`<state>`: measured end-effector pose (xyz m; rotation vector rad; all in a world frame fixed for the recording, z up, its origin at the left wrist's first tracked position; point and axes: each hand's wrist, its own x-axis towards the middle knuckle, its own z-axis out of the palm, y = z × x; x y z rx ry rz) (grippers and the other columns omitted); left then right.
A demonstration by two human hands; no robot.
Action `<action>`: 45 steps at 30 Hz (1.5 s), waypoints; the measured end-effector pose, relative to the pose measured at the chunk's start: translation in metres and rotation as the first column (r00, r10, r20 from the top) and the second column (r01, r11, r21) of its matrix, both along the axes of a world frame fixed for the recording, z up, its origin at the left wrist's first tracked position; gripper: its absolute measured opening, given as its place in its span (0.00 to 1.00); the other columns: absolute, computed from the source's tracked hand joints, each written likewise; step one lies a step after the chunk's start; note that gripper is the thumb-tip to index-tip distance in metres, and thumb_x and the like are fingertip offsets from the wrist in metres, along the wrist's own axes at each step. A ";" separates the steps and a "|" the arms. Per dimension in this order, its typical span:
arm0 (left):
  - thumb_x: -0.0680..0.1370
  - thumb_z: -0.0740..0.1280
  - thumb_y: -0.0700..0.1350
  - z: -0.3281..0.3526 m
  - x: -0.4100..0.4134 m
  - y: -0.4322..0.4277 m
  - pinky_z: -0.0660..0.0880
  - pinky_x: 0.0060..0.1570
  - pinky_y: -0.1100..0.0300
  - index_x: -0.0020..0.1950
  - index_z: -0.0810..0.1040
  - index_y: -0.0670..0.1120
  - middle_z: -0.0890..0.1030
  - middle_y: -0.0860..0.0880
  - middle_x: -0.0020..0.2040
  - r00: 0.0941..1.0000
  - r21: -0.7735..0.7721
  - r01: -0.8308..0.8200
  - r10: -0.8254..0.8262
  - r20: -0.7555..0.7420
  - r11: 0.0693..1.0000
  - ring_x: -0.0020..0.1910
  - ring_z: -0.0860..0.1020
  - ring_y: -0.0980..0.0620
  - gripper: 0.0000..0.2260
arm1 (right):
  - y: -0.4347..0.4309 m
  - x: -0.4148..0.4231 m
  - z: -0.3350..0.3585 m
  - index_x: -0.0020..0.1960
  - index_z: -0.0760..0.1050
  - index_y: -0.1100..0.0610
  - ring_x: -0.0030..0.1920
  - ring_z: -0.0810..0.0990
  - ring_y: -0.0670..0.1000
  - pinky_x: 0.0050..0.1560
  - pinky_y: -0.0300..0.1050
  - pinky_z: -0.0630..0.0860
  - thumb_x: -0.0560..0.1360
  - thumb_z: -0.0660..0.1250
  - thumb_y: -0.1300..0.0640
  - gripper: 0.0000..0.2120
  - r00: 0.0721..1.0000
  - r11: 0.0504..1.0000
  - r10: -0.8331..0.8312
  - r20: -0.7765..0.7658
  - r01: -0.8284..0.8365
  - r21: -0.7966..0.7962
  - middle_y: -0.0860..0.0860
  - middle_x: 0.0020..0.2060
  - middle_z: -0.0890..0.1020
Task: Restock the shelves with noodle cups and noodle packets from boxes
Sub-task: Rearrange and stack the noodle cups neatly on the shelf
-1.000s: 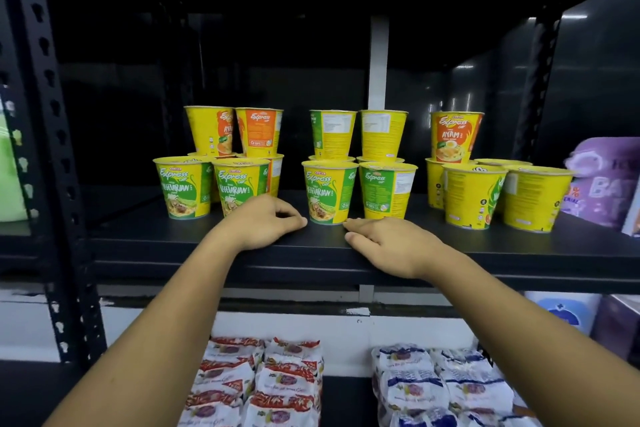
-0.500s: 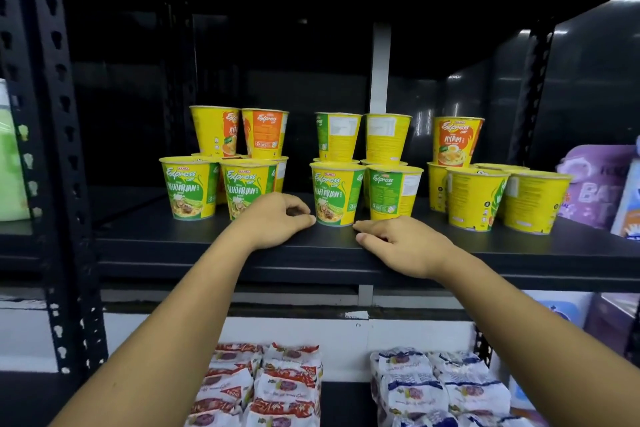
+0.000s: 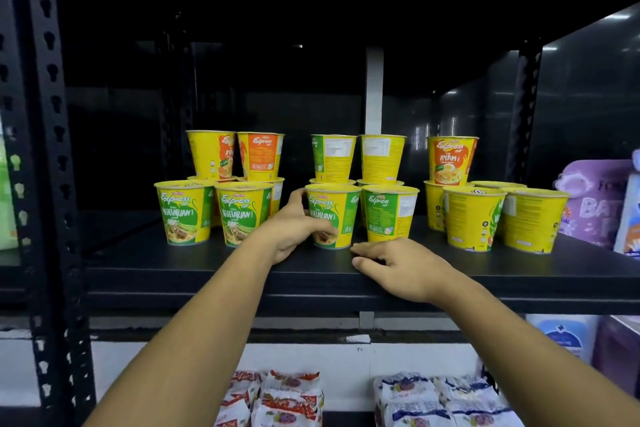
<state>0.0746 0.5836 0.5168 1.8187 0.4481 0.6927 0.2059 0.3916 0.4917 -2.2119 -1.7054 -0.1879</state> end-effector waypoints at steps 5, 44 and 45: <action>0.66 0.84 0.45 -0.005 0.002 0.001 0.77 0.55 0.54 0.79 0.56 0.55 0.81 0.52 0.58 0.990 0.232 -0.115 0.130 -0.048 0.966 0.57 0.80 0.52 0.50 | 0.002 0.002 0.001 0.75 0.73 0.44 0.73 0.71 0.46 0.73 0.50 0.69 0.82 0.58 0.37 0.24 1.000 1.000 0.014 -0.013 -0.013 0.006 0.40 0.73 0.73; 0.72 0.80 0.55 -0.013 0.003 0.002 0.74 0.51 0.60 0.66 0.70 0.54 0.81 0.57 0.55 0.987 0.304 -0.102 0.135 -0.089 0.947 0.54 0.79 0.58 0.28 | 0.009 0.041 0.018 0.73 0.59 0.50 0.62 0.79 0.54 0.67 0.55 0.75 0.57 0.86 0.61 0.53 0.566 0.832 0.132 -0.814 0.382 0.401 0.50 0.60 0.79; 0.72 0.80 0.55 -0.013 0.003 0.003 0.74 0.53 0.59 0.66 0.71 0.54 0.81 0.56 0.56 0.987 0.303 -0.102 0.135 -0.090 0.947 0.55 0.79 0.57 0.28 | 0.008 0.041 0.018 0.73 0.60 0.50 0.63 0.78 0.54 0.67 0.54 0.74 0.61 0.83 0.65 0.49 0.575 0.844 0.136 -0.807 0.360 0.399 0.50 0.61 0.79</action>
